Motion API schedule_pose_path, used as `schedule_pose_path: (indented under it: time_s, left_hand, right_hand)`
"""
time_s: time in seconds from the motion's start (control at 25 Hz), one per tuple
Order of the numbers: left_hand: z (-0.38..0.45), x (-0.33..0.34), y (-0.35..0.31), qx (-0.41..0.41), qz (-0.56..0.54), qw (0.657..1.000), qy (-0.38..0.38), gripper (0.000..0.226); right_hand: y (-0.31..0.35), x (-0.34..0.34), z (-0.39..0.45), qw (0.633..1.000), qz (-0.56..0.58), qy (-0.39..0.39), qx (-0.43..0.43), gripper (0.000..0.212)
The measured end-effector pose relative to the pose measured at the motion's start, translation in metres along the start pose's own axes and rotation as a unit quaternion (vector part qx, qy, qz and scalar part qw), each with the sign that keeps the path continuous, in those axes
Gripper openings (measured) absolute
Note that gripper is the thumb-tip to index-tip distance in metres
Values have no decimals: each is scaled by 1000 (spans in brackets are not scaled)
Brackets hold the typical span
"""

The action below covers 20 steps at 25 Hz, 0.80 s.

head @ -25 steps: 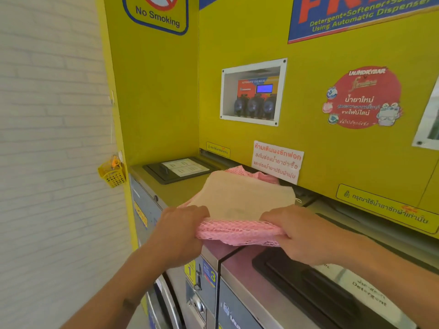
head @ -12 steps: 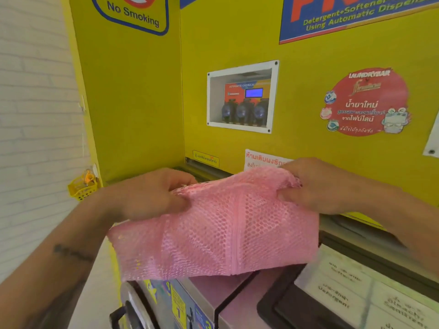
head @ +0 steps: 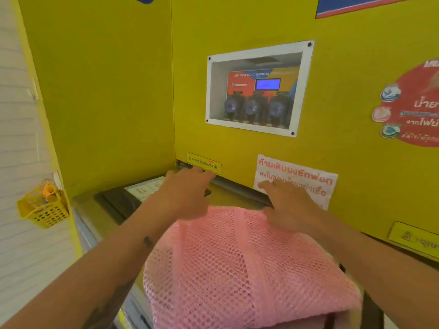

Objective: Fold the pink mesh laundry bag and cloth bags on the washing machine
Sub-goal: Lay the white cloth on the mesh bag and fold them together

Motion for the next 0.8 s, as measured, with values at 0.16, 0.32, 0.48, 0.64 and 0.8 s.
schedule_pose_path:
  time_s: [0.16, 0.32, 0.48, 0.64, 0.8]
  left_hand:
    - [-6, 62, -46, 61, -83, 991, 81, 60]
    - [-2, 132, -45, 55, -67, 982, 170, 64]
    - [3, 108, -43, 181, -64, 975, 109, 58]
    - [-7, 51, -20, 206, -39, 978, -9, 51]
    - [-48, 34, 15, 118, -186, 974, -55, 49]
  right_hand:
    - [31, 61, -15, 987, 5, 141, -80, 48]
    - [15, 81, -23, 977, 0, 209, -42, 58]
    - [1, 61, -22, 969, -9, 246, 3, 61]
    - [17, 55, -17, 983, 85, 161, -34, 81]
    - [26, 69, -32, 977, 118, 170, -54, 81]
Point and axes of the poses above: each hand's wrist, its own z-axis towards the middle knuckle, its own x-axis out of the palm, y = z × x, the point moved 10 cm from there along z, towards the middle knuckle, and after that the axes turned 15 degrees about y, right-handed, at the moved point
